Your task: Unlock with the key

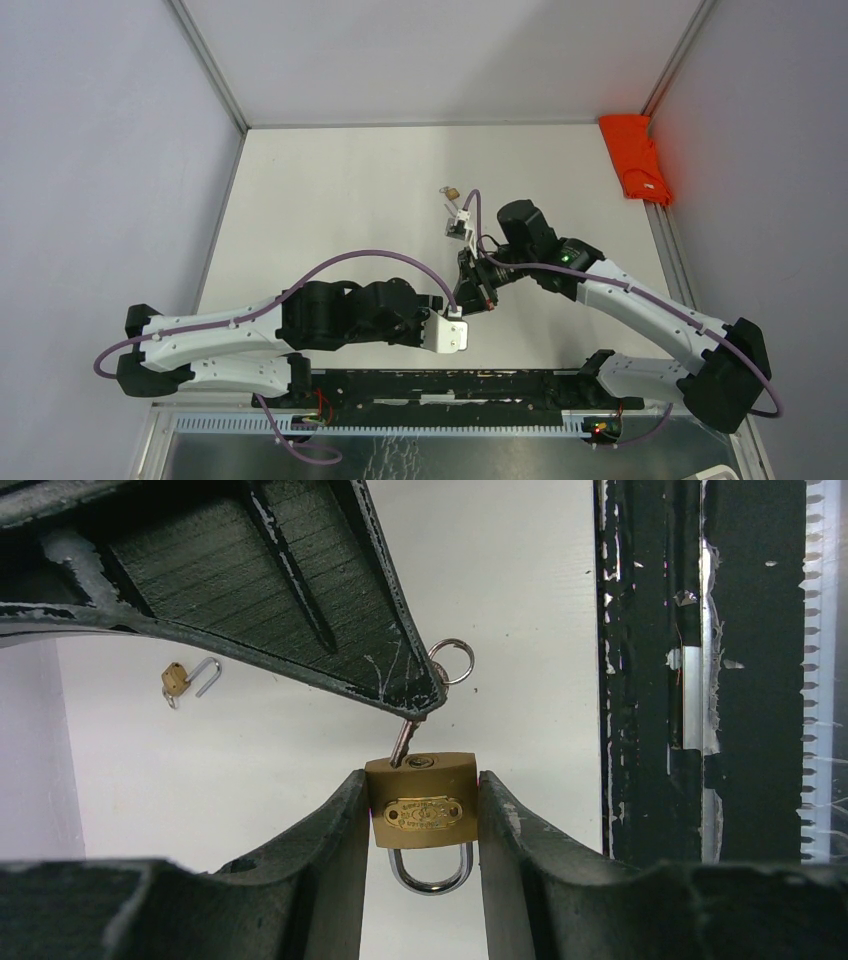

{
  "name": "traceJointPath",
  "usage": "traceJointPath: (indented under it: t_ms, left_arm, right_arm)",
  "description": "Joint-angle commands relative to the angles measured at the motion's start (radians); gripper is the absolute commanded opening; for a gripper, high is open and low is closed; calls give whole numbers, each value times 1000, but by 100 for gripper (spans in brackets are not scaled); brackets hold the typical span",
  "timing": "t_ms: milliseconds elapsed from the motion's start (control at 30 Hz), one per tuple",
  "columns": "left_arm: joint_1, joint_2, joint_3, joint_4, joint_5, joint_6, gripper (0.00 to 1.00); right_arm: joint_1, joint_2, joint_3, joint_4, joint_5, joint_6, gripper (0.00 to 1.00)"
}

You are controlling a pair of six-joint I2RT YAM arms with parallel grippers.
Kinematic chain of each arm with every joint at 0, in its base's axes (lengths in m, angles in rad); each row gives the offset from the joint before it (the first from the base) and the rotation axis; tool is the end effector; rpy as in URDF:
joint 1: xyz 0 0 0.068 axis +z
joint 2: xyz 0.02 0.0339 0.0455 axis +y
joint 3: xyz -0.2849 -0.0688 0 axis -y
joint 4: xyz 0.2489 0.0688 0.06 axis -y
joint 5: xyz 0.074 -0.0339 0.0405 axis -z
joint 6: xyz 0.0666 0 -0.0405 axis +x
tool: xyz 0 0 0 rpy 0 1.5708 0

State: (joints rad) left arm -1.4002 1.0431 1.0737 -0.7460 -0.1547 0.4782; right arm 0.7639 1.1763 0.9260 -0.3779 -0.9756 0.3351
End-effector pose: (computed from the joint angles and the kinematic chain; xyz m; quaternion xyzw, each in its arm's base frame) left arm 0.0490 -0.2240 0.3355 0.7133 0.5615 -0.1210 0.4016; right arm 0.1471 0.2173 0.3076 -0.3754 0.7238 0.5656 0.1239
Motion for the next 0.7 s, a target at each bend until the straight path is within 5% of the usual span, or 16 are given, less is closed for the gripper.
traceJointPath:
  t_ms: [0, 667]
  left_arm:
    - [-6, -8, 34, 34, -8, 10, 2]
    - [-7, -17, 33, 36, -3, 10, 2]
  right_arm:
    - [5, 0, -11, 25, -6, -18, 0]
    - [6, 28, -12, 34, -12, -21, 0]
